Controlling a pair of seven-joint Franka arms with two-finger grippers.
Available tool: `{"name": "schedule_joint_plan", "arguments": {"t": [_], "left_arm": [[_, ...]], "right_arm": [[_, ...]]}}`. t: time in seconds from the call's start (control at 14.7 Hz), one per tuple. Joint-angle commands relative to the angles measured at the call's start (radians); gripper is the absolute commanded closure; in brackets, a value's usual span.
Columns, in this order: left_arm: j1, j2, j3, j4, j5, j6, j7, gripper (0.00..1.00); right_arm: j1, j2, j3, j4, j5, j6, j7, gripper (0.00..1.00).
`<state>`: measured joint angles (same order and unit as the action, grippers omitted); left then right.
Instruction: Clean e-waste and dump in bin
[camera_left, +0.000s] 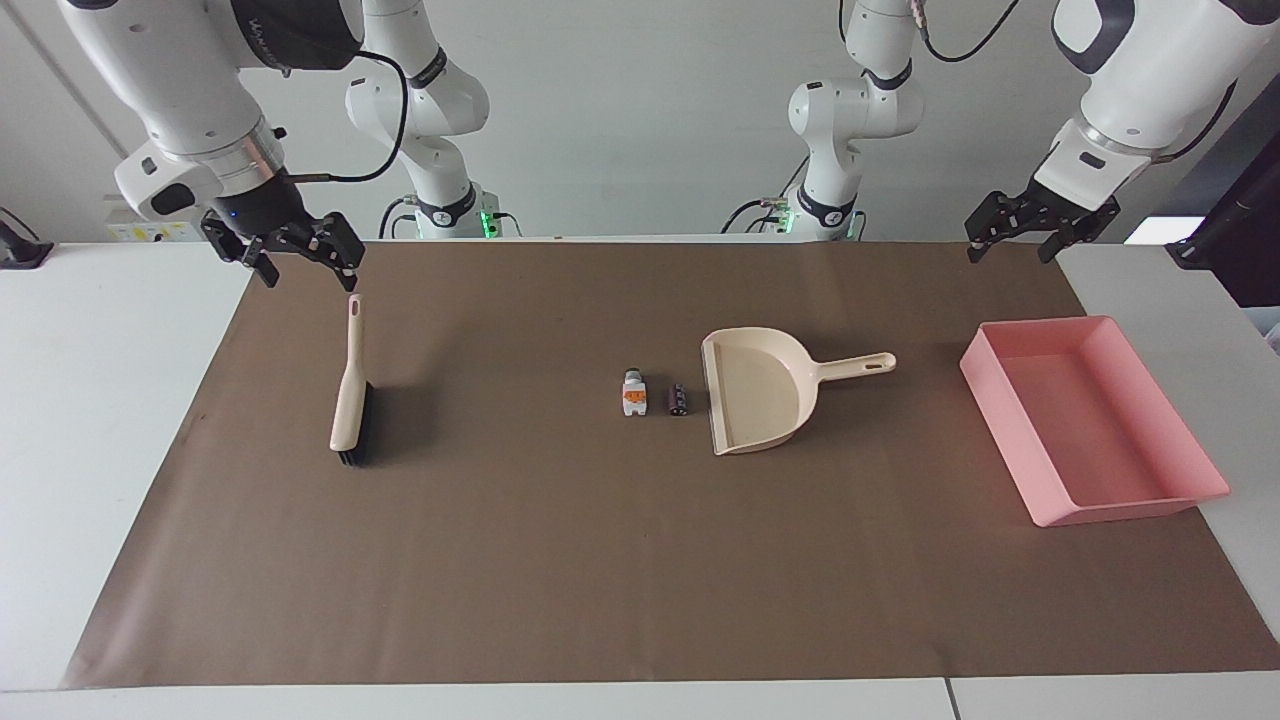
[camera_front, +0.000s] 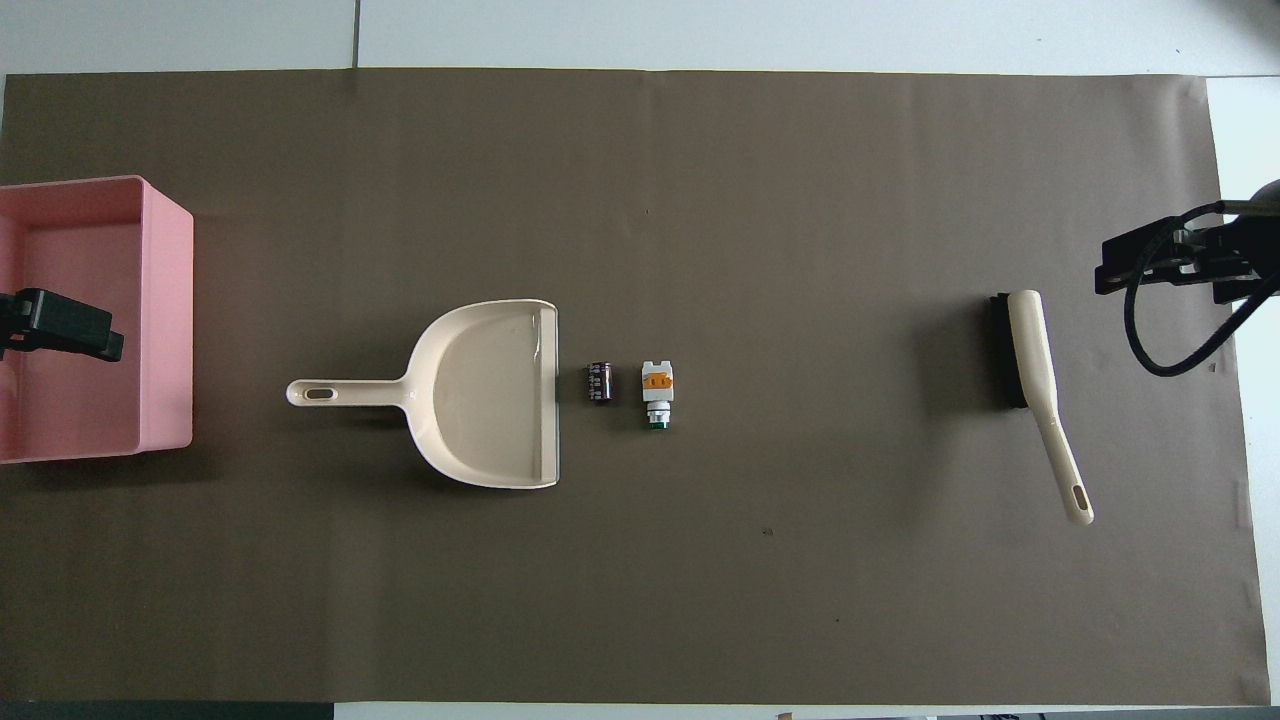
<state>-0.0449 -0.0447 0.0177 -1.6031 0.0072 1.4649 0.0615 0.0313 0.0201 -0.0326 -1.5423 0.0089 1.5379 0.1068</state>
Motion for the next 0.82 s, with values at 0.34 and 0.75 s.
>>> {"name": "schedule_joint_plan", "arguments": {"t": [0.34,0.75], "left_arm": [[0.013,-0.027,-0.007,-0.031,-0.009,0.022,-0.006,0.02],[0.013,-0.026,-0.007,-0.026,-0.006,0.012,-0.006,0.02]], "right_arm": [[-0.010,-0.028,0.007,-0.041,-0.009,0.019,-0.013,0.00],[-0.014,-0.031,0.007,-0.051,-0.007,0.024,-0.001,0.00]]}}
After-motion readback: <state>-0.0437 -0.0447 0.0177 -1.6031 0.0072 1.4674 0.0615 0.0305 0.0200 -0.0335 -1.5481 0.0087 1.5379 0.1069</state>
